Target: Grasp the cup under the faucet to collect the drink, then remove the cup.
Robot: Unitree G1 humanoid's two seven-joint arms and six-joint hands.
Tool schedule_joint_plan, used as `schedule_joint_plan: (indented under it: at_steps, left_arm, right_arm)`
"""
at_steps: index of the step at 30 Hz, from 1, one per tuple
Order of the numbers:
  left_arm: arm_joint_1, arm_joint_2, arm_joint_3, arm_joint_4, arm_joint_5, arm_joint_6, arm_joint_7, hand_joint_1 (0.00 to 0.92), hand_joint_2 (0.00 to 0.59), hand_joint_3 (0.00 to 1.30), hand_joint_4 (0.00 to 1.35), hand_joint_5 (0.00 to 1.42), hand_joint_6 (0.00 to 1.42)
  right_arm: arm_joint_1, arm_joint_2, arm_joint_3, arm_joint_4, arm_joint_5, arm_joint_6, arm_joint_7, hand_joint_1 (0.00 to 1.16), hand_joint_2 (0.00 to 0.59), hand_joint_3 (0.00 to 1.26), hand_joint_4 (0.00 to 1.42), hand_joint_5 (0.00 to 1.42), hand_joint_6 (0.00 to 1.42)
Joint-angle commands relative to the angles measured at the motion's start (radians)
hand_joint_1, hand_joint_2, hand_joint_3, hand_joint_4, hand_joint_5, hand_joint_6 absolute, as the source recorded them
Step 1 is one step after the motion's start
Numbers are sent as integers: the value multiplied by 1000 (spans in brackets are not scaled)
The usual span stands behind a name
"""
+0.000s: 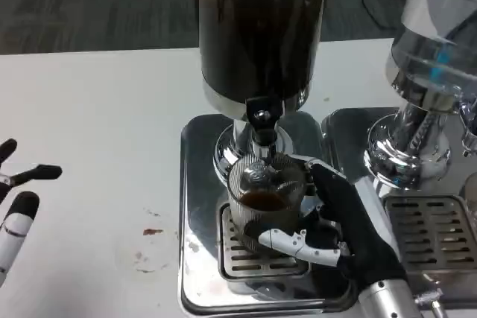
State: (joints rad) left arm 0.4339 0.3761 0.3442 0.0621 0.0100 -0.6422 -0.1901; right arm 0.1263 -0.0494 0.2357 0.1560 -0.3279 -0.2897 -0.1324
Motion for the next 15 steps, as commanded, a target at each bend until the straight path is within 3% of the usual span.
schedule_joint_plan:
  at_steps: [1, 15]
  left_arm:
    - [-2, 14, -2, 16, -1, 3, -10, 0, 244, 406, 0, 170, 0]
    - [-47, 23, -37, 69, -10, -13, -48, 0, 242, 374, 0, 160, 0]
  right_arm:
    - [12, 1, -11, -32, -6, -10, -21, 1034, 150, 416, 518, 779, 1002]
    - [53, 0, -32, -80, -30, -14, -42, 1041, 154, 417, 527, 797, 1031]
